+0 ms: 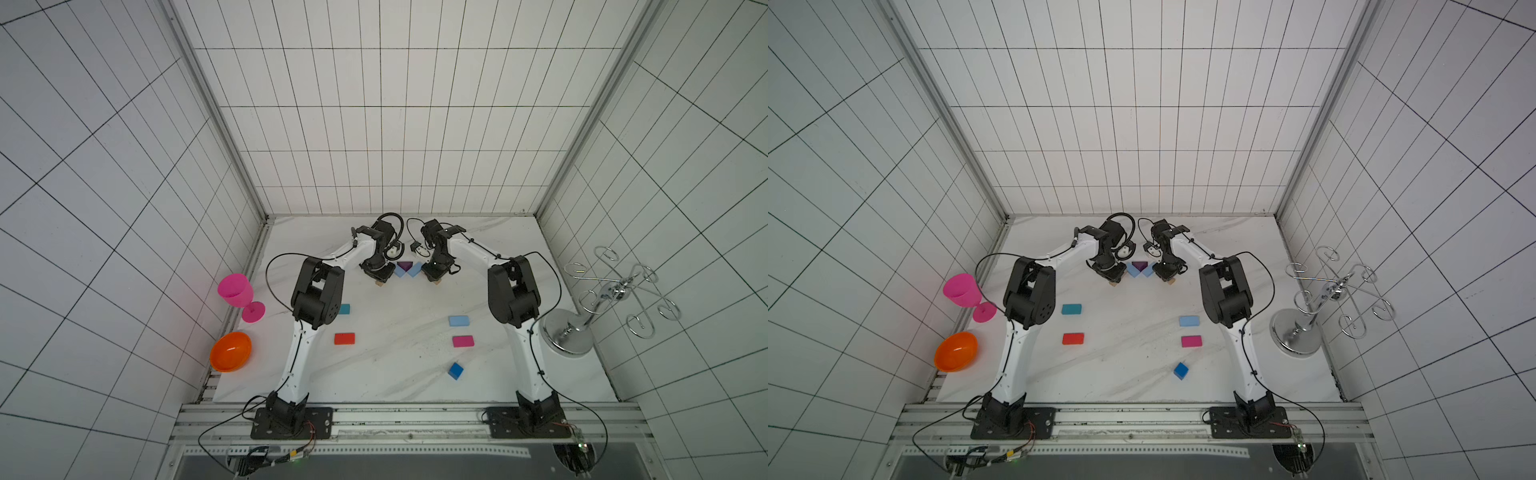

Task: Assemble a heart with building blocks
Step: Assemble the building block at the center of the board.

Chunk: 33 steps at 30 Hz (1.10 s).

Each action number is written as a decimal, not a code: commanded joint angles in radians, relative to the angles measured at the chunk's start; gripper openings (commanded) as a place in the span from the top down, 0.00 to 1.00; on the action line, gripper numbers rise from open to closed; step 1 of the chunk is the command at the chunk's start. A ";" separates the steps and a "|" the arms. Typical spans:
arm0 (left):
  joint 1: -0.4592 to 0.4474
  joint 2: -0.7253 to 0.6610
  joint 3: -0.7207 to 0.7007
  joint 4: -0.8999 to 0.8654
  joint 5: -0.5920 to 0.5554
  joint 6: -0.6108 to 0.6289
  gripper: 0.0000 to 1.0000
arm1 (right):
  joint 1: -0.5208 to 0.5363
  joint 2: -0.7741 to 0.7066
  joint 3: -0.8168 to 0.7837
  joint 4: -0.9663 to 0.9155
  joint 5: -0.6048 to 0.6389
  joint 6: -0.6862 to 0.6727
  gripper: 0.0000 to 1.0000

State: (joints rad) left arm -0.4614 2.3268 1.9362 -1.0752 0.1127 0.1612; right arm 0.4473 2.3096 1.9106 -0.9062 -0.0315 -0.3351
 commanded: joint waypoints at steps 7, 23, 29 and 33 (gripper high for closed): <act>0.000 0.039 -0.032 0.034 -0.040 0.008 0.61 | 0.009 0.046 -0.002 -0.012 0.018 0.010 0.71; 0.029 -0.058 -0.093 0.060 -0.060 0.002 0.25 | -0.001 -0.003 -0.026 -0.020 -0.030 0.000 0.02; 0.066 -0.200 -0.123 0.081 -0.087 -0.045 0.23 | -0.012 -0.139 -0.082 0.003 -0.056 0.000 0.02; 0.101 -0.341 -0.188 0.119 -0.148 -0.132 0.21 | -0.037 -0.329 -0.201 0.055 -0.111 0.033 0.02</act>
State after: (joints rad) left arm -0.3813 2.1151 1.7741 -1.0004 0.0189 0.0982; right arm 0.4324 2.1422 1.7744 -0.8730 -0.0895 -0.3256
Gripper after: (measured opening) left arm 0.783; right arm 0.981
